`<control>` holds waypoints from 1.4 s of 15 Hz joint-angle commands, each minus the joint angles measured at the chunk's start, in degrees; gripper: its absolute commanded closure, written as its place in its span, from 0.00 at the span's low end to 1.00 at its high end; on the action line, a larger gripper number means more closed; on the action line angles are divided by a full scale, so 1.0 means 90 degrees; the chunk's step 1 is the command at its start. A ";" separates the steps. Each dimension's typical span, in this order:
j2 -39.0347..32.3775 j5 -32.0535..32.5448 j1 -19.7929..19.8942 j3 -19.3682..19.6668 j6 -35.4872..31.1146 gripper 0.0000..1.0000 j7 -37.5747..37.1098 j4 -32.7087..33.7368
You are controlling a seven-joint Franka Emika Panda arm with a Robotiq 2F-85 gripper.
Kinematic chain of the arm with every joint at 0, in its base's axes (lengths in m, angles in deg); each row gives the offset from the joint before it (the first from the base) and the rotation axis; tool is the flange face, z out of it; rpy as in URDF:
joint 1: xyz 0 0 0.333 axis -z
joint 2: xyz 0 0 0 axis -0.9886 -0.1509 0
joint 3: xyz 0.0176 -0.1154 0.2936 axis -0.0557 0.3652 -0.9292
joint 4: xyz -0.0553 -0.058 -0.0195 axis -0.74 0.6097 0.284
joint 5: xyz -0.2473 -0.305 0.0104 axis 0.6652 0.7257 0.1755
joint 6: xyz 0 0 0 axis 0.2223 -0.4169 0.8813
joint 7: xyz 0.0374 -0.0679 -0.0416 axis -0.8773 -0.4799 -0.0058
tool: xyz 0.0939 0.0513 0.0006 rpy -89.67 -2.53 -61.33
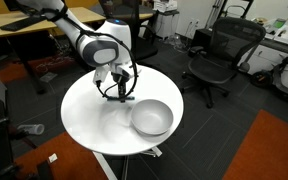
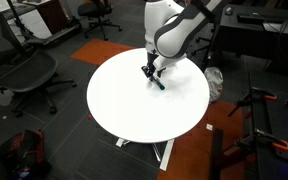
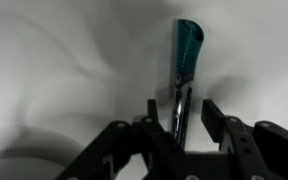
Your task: Move the green marker to the right
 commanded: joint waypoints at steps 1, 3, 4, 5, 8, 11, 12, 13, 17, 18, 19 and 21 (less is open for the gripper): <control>-0.0066 -0.0203 -0.0147 0.0139 0.0291 0.80 0.0109 0.0219; -0.0065 -0.0212 -0.0150 0.0124 0.0302 0.95 0.0117 0.0225; -0.0072 -0.0218 -0.0150 0.0112 0.0310 1.00 0.0128 0.0232; -0.0051 -0.0231 -0.0136 0.0076 0.0399 0.98 0.0175 0.0240; 0.0356 -0.0355 -0.0046 -0.0098 0.0715 0.95 0.0380 -0.0078; 0.0719 -0.0391 -0.0091 -0.0078 0.0880 0.95 0.0521 -0.0461; 0.0822 -0.0365 -0.0117 -0.0035 0.0902 0.95 0.0478 -0.0597; 0.0926 -0.0349 -0.0129 0.0007 0.0903 0.95 0.0419 -0.0762; 0.1339 -0.0308 -0.0149 0.0155 0.0774 0.95 0.0269 -0.1501; 0.1428 -0.0280 -0.0166 0.0230 0.0738 0.95 0.0181 -0.1689; 0.1506 -0.0288 -0.0154 0.0274 0.0708 0.95 0.0150 -0.1853; 0.1641 -0.0271 -0.0145 0.0413 0.0619 0.95 0.0041 -0.2161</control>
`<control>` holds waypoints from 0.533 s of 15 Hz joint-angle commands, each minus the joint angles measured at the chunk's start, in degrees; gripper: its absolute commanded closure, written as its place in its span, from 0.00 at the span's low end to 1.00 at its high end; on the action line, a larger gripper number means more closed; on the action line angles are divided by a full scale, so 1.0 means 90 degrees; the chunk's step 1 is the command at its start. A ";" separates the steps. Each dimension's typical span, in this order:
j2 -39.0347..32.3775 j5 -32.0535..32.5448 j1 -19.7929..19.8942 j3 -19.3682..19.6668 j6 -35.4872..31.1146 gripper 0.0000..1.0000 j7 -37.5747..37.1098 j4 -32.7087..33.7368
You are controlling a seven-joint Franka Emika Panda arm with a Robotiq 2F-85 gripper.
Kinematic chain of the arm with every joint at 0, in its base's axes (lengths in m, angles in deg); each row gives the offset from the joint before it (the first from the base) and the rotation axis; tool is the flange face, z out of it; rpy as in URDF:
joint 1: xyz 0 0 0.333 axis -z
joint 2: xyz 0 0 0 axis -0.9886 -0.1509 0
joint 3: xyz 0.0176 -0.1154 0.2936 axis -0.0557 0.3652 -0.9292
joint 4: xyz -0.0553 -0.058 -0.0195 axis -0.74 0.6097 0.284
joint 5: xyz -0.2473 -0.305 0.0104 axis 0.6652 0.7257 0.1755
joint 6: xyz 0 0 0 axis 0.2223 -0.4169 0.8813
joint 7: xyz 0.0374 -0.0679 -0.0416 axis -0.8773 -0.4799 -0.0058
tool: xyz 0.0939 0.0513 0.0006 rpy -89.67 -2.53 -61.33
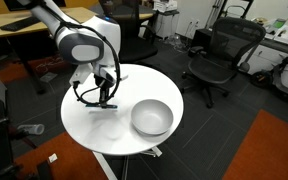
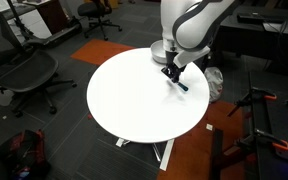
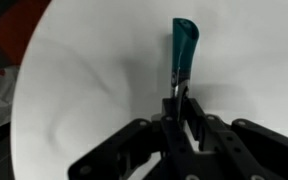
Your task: Move the green marker to the right
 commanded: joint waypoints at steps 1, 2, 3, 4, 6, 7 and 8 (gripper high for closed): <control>0.0532 -0.0067 -0.0062 0.0262 -0.0140 0.95 -0.0186 -0.0774; 0.0574 -0.0070 -0.0042 0.0326 -0.0174 0.95 -0.0212 -0.0884; 0.0604 -0.0044 -0.0052 0.0404 -0.0224 0.95 -0.0289 -0.0973; 0.0622 -0.0031 -0.0055 0.0486 -0.0305 0.95 -0.0381 -0.1042; 0.0608 -0.0004 -0.0071 0.0643 -0.0480 0.95 -0.0560 -0.1128; 0.0588 -0.0001 -0.0073 0.0714 -0.0540 0.95 -0.0641 -0.1141; 0.0558 0.0005 -0.0078 0.0782 -0.0588 0.95 -0.0725 -0.1132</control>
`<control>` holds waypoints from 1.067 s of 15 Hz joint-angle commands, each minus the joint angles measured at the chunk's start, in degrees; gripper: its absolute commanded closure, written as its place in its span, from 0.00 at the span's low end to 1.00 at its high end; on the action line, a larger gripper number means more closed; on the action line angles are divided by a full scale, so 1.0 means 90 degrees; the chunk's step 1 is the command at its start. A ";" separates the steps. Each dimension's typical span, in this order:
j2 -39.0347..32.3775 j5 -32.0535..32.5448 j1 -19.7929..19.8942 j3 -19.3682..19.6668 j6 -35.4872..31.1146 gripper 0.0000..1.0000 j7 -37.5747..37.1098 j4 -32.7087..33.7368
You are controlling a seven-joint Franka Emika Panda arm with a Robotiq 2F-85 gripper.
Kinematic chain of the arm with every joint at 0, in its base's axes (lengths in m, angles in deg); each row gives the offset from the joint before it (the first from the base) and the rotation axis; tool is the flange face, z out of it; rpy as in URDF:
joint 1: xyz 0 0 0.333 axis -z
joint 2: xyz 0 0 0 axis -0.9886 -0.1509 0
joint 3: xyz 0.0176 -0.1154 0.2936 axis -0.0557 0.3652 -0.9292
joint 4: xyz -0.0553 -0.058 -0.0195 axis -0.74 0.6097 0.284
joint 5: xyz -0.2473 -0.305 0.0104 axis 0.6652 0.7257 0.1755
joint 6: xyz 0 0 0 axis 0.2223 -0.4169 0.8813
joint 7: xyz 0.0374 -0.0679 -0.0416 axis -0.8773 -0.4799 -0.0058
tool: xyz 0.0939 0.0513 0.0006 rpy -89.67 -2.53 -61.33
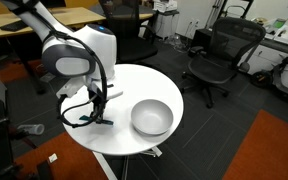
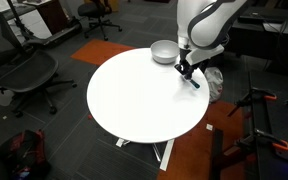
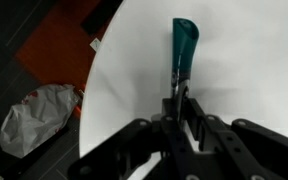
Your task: Move the green marker to the right
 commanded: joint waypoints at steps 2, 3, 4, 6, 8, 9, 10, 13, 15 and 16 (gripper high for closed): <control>0.0157 0.0001 -0.0076 0.0295 -0.0320 0.95 -0.0470 -0.0247; 0.0131 -0.0006 -0.0057 0.0330 -0.0357 0.95 -0.0526 -0.0225; 0.0104 -0.0012 -0.0041 0.0361 -0.0380 0.95 -0.0558 -0.0200; 0.0063 -0.0023 -0.0002 0.0410 -0.0424 0.95 -0.0622 -0.0161; 0.0029 -0.0035 0.0058 0.0415 -0.0468 0.95 -0.0579 -0.0120; 0.0021 -0.0040 0.0092 0.0403 -0.0477 0.95 -0.0511 -0.0104; -0.0002 -0.0029 0.0118 0.0385 -0.0481 0.95 -0.0449 -0.0075; -0.0063 0.0034 0.0145 0.0398 -0.0543 0.95 -0.0368 -0.0007; -0.0124 0.0025 0.0158 0.0401 -0.0585 0.95 -0.0358 0.0056; -0.0159 0.0013 0.0164 0.0389 -0.0613 0.95 -0.0344 0.0082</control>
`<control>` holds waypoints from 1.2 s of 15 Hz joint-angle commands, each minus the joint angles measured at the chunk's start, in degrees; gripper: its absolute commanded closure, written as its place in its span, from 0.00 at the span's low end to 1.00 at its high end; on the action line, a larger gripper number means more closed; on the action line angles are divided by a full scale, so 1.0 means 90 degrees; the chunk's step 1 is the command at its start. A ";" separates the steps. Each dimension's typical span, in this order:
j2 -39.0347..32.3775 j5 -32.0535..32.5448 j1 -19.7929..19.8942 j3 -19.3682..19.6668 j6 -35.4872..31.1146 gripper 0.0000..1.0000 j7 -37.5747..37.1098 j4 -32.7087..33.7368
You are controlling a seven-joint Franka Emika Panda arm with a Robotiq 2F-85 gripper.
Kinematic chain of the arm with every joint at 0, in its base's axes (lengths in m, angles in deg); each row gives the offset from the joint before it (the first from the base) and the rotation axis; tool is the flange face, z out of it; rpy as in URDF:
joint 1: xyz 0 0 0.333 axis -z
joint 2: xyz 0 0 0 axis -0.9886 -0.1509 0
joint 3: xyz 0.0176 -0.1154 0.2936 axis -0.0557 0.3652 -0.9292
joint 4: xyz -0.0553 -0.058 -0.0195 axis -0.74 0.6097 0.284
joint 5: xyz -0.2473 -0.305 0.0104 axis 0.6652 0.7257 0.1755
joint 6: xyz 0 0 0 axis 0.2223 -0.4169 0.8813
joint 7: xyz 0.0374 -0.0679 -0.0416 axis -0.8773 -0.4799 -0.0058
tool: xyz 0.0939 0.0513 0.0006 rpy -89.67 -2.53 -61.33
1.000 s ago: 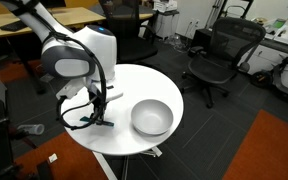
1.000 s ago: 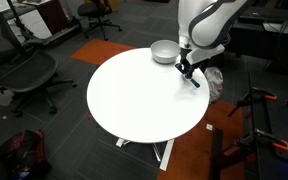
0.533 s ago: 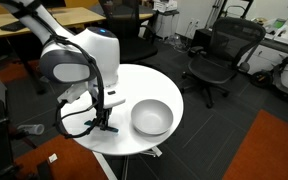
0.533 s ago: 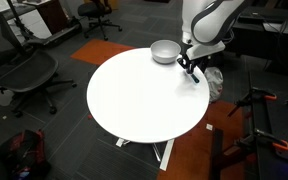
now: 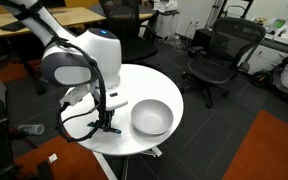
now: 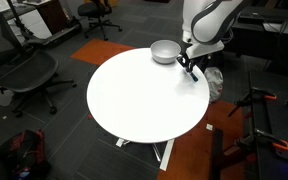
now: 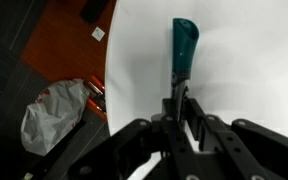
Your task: Move the green marker to the right
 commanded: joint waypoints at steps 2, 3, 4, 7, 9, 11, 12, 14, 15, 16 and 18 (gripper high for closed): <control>-0.0143 -0.0036 0.0053 -0.0024 -0.0190 0.56 0.0102 0.0129; -0.0165 -0.0033 0.0048 -0.0020 -0.0198 0.56 0.0103 0.0143; -0.0181 -0.0034 0.0045 -0.0020 -0.0197 0.50 0.0103 0.0156; -0.0118 0.0015 -0.0014 0.0029 -0.0178 0.27 0.0050 0.0138; 0.0121 0.0059 -0.0073 0.0050 -0.0120 0.12 0.0048 -0.0011; 0.0408 0.0085 -0.0106 0.0032 -0.0031 0.00 0.0107 -0.0196; 0.0573 0.0112 -0.0128 0.0035 0.0058 0.00 0.0121 -0.0290; 0.0917 0.0163 -0.0151 0.0026 0.0150 0.00 0.0149 -0.0499; 0.1098 0.0218 -0.0176 0.0034 0.0238 0.00 0.0127 -0.0608; 0.1276 0.0241 -0.0156 -0.0002 0.0313 0.00 0.0173 -0.0706; 0.1624 0.0379 -0.0159 -0.0031 0.0522 0.00 0.0151 -0.0896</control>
